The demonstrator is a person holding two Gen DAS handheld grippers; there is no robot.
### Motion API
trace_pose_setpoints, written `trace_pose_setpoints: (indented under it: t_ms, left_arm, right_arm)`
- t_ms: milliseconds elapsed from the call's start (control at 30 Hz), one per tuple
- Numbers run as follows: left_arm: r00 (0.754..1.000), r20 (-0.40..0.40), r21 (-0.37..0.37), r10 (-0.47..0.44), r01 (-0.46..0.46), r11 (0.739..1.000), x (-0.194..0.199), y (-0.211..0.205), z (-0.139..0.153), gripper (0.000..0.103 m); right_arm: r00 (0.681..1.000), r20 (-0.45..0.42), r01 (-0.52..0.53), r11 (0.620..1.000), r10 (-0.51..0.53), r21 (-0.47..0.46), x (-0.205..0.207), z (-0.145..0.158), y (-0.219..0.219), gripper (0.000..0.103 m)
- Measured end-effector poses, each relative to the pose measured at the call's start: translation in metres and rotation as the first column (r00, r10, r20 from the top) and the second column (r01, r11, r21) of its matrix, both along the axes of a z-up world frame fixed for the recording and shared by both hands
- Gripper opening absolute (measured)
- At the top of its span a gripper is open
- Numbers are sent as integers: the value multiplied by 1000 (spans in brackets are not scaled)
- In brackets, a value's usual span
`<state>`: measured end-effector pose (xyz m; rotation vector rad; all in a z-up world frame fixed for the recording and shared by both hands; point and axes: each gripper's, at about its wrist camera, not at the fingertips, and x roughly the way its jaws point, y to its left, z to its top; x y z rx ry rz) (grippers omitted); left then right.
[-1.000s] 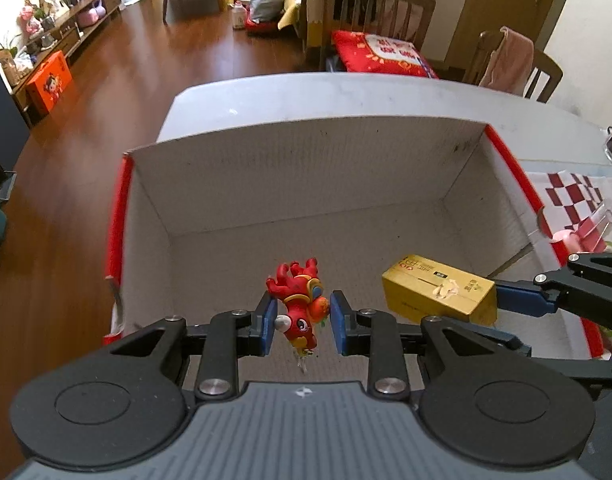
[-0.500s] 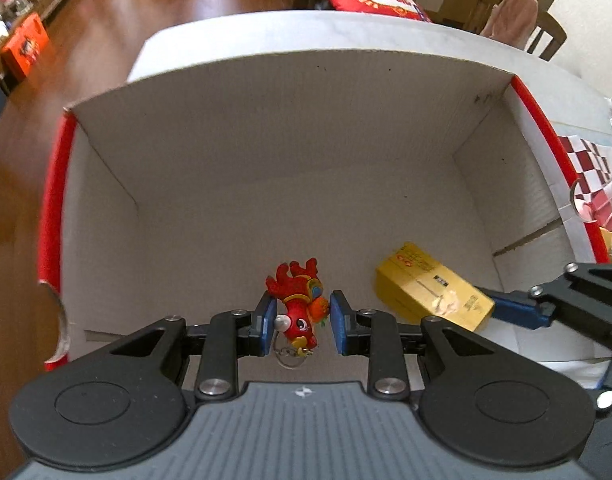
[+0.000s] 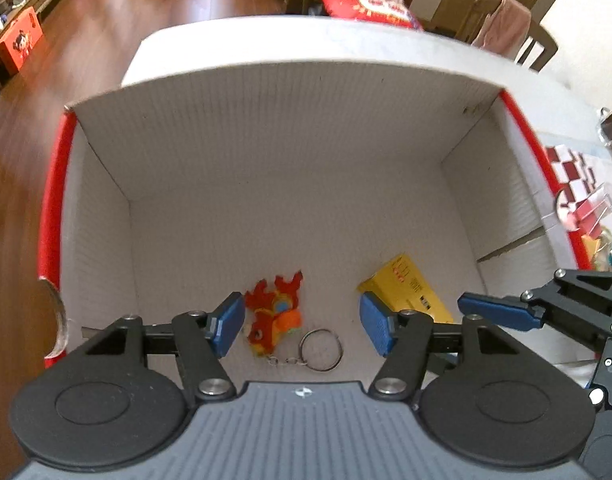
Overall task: Organize rigid objects
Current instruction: 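Open the left gripper to drop the rooster while the right gripper releases the yellow box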
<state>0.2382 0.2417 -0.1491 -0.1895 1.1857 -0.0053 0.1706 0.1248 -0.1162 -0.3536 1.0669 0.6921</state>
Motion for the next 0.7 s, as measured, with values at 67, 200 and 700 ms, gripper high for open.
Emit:
trace_pose_setpoints:
  t_ms: [67, 200, 700]
  left_arm:
    - [1000, 13, 1, 10, -10, 1000, -4, 0, 4, 63]
    - [999, 43, 3, 22, -23, 1000, -14, -2, 16, 63]
    - [984, 172, 29, 52, -58, 998, -53, -13, 72, 63]
  right_arm:
    - [1000, 5, -5, 1000, 4, 21, -3, 5, -3, 46]
    - [1000, 23, -16, 999, 15, 48, -13, 15, -7, 51]
    - [995, 95, -36, 983, 19, 178, -35, 60, -46, 69]
